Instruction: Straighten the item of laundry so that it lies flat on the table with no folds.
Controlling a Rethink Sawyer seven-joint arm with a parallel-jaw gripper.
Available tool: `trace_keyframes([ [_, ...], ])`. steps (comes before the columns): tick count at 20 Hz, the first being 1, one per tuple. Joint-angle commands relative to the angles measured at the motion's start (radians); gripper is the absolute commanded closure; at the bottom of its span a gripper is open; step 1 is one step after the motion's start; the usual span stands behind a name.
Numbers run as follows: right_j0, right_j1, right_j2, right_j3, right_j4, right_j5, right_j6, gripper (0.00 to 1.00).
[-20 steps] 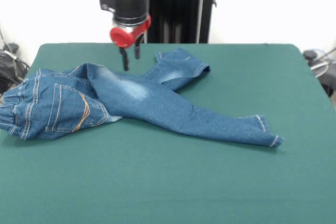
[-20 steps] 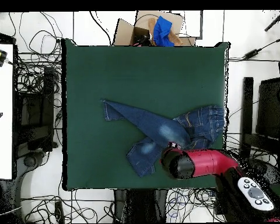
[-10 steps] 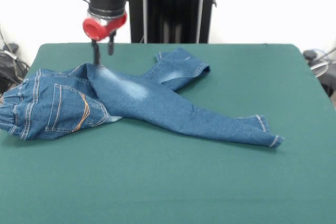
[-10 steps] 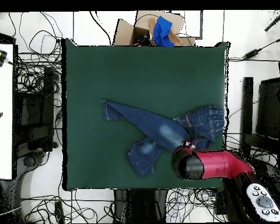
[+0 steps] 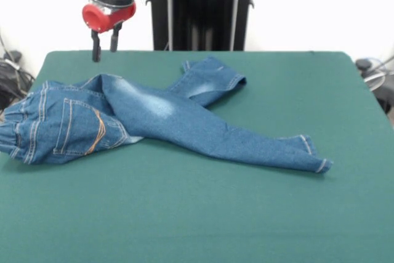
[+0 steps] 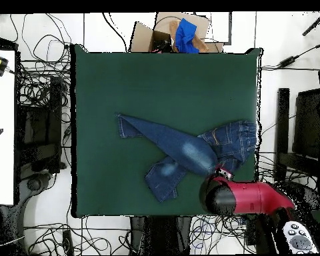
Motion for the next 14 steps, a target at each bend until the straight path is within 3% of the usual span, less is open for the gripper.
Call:
trace_keyframes([
  [1,0.076,0.033,-0.047,0.007,0.014,-0.073,0.273,0.00],
  [5,0.038,0.077,-0.006,-0.052,0.022,-0.064,0.212,0.00],
  [12,0.033,0.101,-0.009,-0.067,0.022,-0.069,0.214,0.00],
  [14,-0.001,0.171,0.028,-0.131,0.025,-0.053,0.171,0.00],
])
